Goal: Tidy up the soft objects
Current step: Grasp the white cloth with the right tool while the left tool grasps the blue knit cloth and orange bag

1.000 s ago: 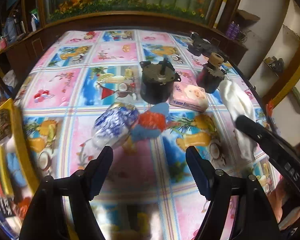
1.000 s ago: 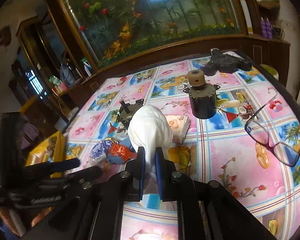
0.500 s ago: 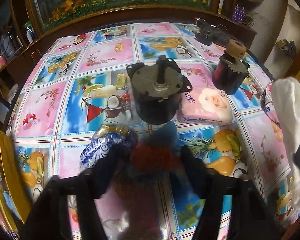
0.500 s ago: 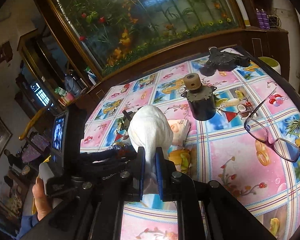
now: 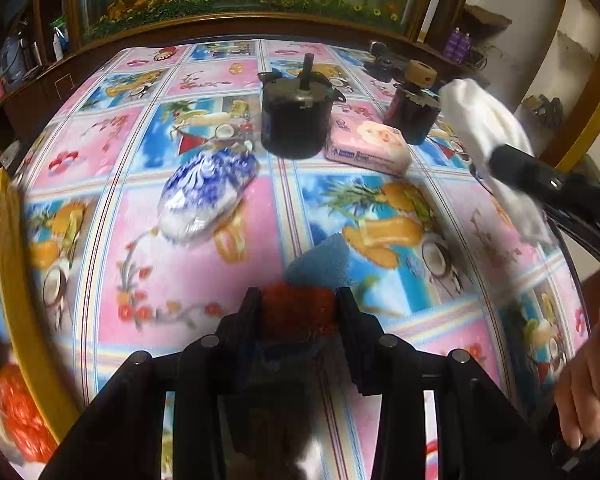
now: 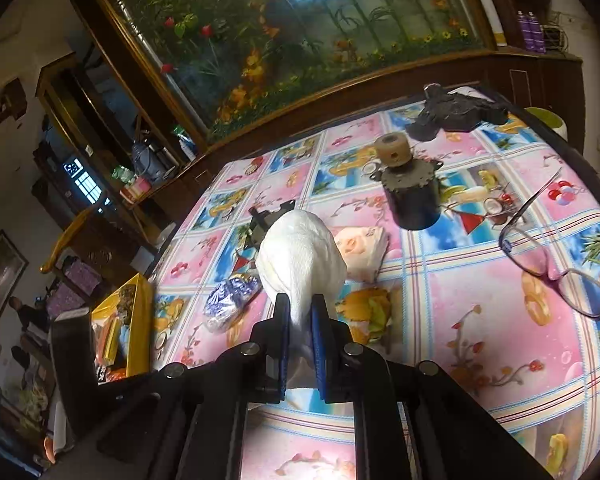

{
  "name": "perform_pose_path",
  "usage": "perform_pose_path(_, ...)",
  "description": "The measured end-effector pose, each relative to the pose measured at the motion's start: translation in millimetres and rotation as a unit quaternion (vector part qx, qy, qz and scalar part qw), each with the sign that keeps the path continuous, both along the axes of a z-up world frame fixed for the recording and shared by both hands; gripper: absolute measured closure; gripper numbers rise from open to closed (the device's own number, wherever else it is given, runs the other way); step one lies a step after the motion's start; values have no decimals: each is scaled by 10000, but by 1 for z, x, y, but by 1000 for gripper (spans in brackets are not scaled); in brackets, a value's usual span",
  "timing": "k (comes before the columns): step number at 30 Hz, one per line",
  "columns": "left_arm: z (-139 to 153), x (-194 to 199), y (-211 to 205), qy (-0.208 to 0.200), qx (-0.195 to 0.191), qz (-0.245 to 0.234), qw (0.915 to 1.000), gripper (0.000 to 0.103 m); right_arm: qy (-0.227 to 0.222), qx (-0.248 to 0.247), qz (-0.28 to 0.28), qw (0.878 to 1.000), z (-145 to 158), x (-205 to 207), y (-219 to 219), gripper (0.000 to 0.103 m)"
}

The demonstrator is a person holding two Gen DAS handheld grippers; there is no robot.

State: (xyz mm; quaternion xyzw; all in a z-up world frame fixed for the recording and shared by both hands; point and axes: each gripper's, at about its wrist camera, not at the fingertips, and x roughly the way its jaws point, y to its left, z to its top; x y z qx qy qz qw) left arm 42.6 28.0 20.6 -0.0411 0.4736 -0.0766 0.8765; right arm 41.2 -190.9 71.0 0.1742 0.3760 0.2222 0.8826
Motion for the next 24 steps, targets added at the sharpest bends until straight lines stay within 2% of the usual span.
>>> perform_pose_path(5, -1, -16, 5, -345, 75, 132, 9993, 66, 136, -141, 273, 9994, -10, -1, 19, 92)
perform_pose_path(13, 11, -23, 16, -814, 82, 427, 9957, 66, -8, -515, 519, 9973, -14, -8, 43, 92)
perform_pose_path(24, 21, -29, 17, -1296, 539, 747, 9873, 66, -292, -833, 592, 9943, -11, -18, 55, 92)
